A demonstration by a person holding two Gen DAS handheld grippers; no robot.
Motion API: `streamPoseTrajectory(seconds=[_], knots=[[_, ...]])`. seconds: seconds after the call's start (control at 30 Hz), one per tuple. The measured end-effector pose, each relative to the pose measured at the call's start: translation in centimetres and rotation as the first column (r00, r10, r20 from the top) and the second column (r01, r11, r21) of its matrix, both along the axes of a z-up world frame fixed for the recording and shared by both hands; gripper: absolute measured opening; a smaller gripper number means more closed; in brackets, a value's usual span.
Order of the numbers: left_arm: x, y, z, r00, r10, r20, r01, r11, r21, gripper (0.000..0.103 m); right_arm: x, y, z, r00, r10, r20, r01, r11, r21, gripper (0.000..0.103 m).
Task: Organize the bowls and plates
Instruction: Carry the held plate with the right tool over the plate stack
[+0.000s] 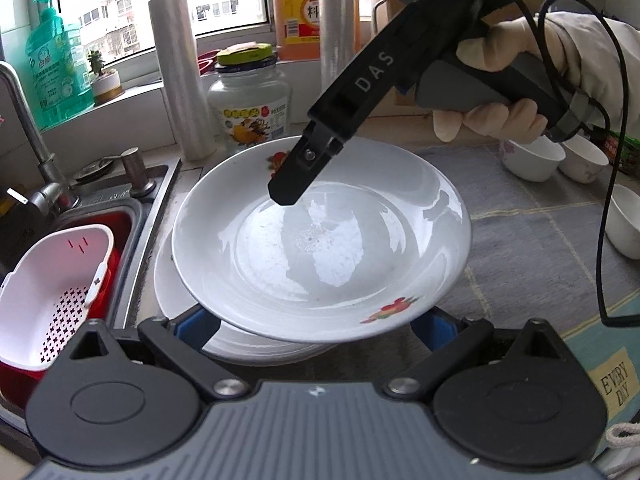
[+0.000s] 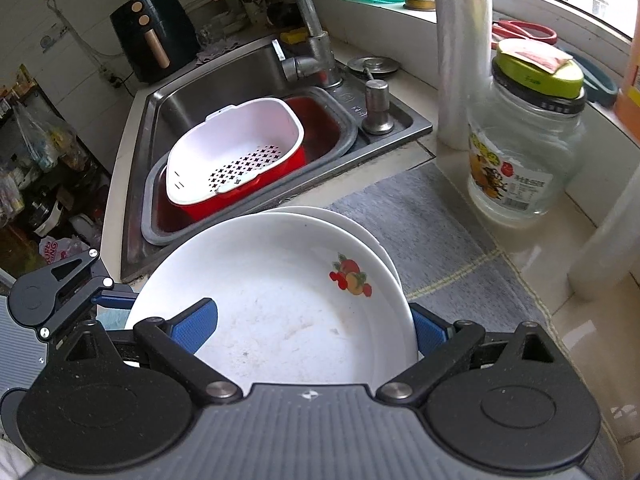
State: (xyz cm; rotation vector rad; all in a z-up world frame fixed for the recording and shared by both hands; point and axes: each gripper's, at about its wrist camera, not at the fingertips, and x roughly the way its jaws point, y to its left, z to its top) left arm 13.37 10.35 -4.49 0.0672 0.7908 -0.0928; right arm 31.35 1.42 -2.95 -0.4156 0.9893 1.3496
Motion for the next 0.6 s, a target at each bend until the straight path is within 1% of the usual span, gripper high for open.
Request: streamPoseTrajectory(seconds=[0.4,0.6], knots=[[1.2,0.6,-0.5,1.000,-0.026,-0.012,0.025,1.000,-0.017,0.100,0.8,0.5,-0.8,0.999,-0.034,0.005,0.034,0.999,-0.020,0.101],[1.8,0.9,-0.9,0.999,-0.031,-0.024,0.031,0.999,-0.025,0.100,0.9,0.8,-1.2,0.999,-0.040,0.028,0.041,0.998,-0.037,0.101]])
